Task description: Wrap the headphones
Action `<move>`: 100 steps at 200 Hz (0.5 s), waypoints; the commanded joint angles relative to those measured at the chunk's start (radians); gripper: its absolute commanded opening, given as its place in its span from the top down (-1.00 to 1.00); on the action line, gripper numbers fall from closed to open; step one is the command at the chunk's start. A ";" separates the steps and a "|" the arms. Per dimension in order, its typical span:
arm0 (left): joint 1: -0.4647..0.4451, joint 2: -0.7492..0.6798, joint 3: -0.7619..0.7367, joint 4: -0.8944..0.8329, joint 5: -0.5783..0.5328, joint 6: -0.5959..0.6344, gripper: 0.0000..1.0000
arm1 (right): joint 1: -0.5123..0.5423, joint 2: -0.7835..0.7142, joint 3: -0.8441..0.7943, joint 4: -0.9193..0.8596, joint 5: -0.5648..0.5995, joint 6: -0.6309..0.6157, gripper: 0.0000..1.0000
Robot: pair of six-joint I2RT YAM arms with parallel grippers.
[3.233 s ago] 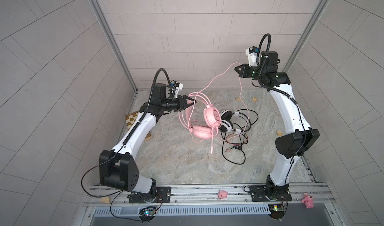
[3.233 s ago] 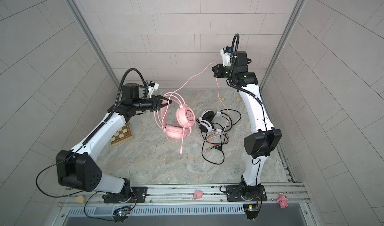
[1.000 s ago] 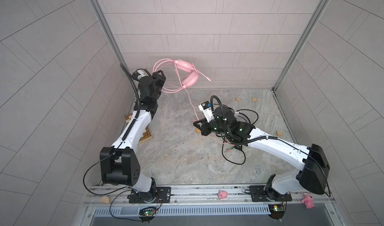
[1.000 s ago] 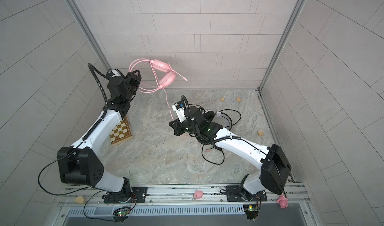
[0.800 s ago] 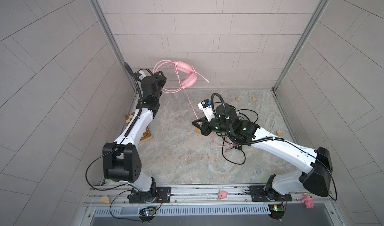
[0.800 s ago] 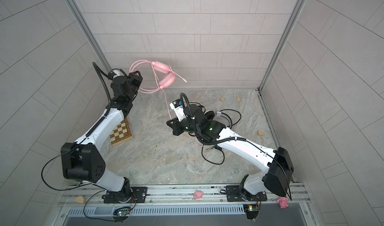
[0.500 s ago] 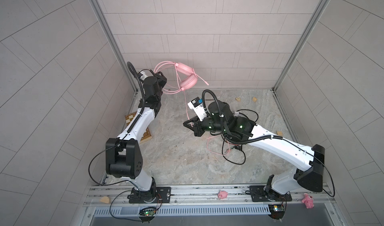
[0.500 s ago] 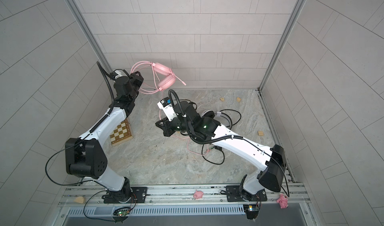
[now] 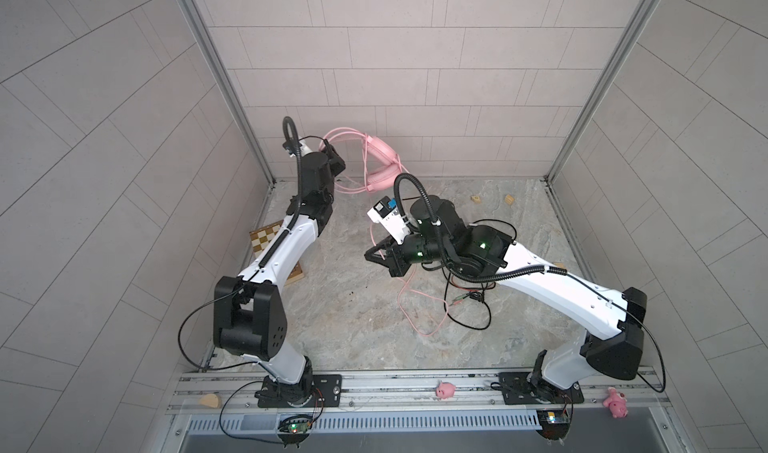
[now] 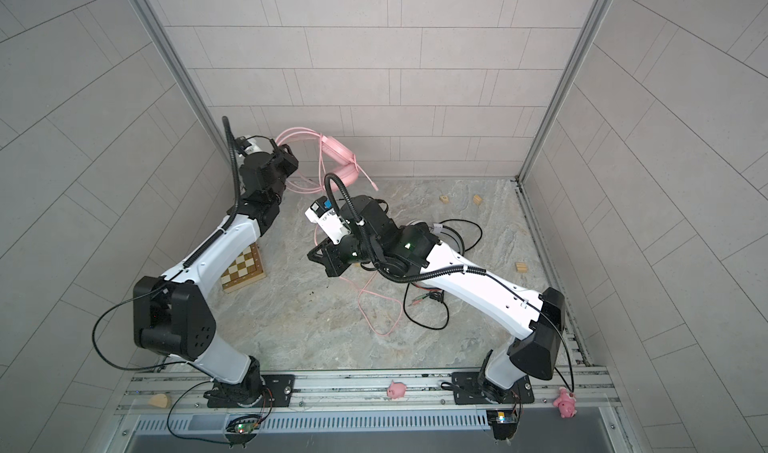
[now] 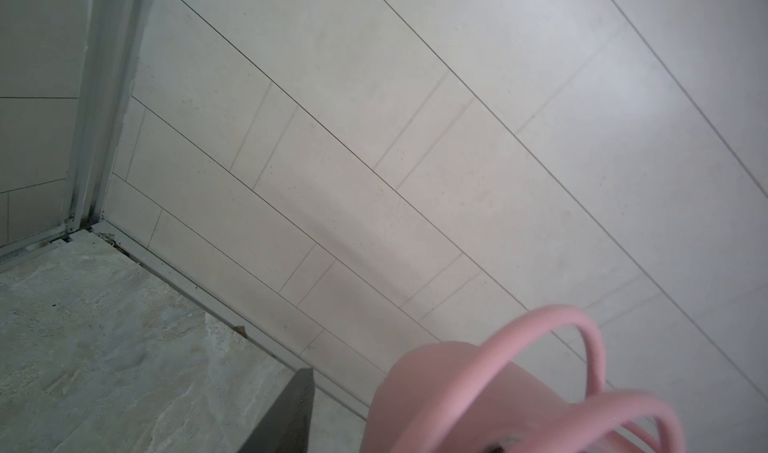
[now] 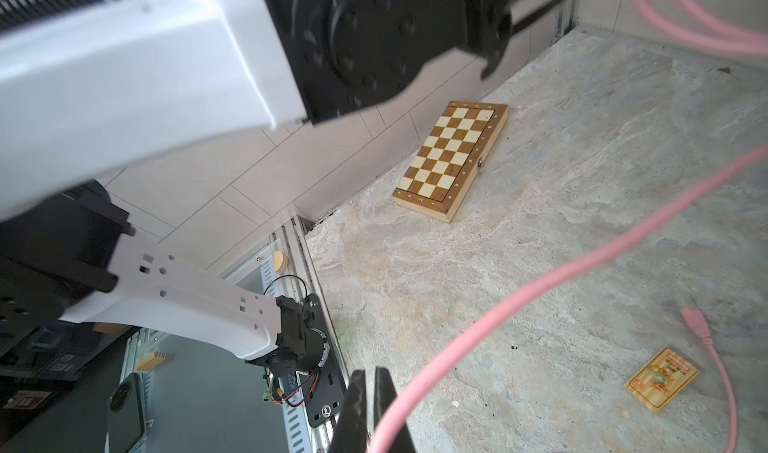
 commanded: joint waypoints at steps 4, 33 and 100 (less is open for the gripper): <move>-0.082 -0.048 0.023 -0.007 -0.031 0.179 1.00 | -0.030 0.024 0.178 -0.104 -0.073 -0.074 1.00; -0.139 -0.077 -0.006 -0.109 0.048 0.236 1.00 | -0.122 0.084 0.366 -0.257 -0.044 -0.159 1.00; -0.155 -0.205 -0.035 -0.385 0.396 0.356 1.00 | -0.365 0.095 0.455 -0.380 0.111 -0.270 1.00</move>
